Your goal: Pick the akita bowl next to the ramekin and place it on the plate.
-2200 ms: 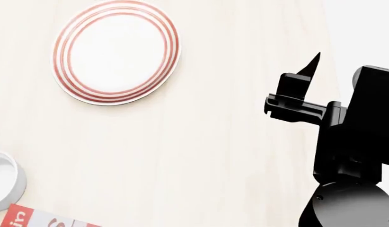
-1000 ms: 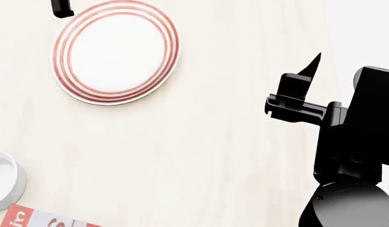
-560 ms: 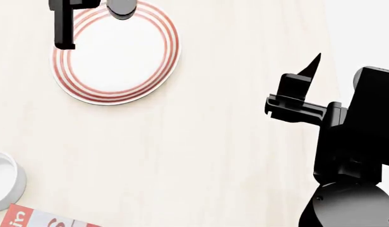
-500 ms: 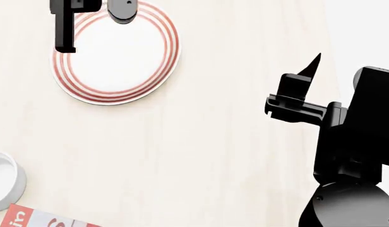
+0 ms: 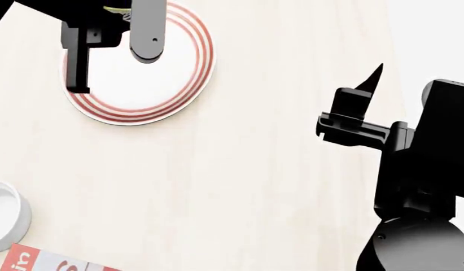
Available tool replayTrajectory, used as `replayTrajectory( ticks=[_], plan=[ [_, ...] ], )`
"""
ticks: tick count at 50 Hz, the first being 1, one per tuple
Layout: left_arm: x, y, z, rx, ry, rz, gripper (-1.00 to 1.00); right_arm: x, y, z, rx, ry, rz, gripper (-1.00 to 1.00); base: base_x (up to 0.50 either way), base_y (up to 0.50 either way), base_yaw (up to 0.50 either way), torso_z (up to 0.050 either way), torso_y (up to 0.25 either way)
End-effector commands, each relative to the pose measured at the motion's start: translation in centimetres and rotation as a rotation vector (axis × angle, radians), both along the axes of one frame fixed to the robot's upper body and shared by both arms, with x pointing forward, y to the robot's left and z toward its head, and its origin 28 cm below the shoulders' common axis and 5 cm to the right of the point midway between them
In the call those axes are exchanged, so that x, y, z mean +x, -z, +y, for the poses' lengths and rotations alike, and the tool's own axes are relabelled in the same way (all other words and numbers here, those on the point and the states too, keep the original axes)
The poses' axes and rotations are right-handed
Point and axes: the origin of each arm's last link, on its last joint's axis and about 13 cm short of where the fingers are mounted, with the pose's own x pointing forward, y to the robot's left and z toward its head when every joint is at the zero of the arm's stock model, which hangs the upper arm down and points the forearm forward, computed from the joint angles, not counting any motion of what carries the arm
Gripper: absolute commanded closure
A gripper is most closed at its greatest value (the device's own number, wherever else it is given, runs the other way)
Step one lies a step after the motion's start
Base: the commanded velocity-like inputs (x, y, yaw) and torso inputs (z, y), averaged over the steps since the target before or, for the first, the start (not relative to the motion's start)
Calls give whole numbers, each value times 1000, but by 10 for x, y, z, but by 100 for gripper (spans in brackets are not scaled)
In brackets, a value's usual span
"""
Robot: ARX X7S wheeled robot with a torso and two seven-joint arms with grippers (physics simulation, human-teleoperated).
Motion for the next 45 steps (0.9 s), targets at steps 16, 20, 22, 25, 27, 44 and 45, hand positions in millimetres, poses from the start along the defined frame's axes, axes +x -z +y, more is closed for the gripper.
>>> replayTrajectory(
  ticks=[16, 20, 22, 25, 27, 44, 45],
  plan=[
    [-1, 12, -4, 10, 1, 18, 100, 0, 0, -1, 10, -2, -13, -100, 0, 0, 0, 0, 0],
    [0, 15, -3, 9, 0, 22, 100, 0, 0, -1, 10, -2, -14, -100, 0, 0, 0, 0, 2],
    [0, 16, -4, 10, -1, 23, 100, 0, -1, -1, 10, -2, -14, -100, 0, 0, 0, 0, 0],
    [0, 18, -4, 7, -2, 22, 100, -1, -1, 0, 9, -3, -14, -100, 0, 0, 0, 0, 0],
    [1, 20, -3, 12, -3, 25, 100, 0, 0, 0, 9, -3, -14, -100, 0, 0, 0, 0, 0],
    [3, 27, -5, -1, -5, 33, 100, -1, -1, 0, 10, -3, -13, -100, 0, 0, 0, 0, 1],
    [3, 28, -5, 0, -6, 33, 100, -1, -1, 0, 10, -3, -14, -100, 0, 0, 0, 0, 0]
  ],
)
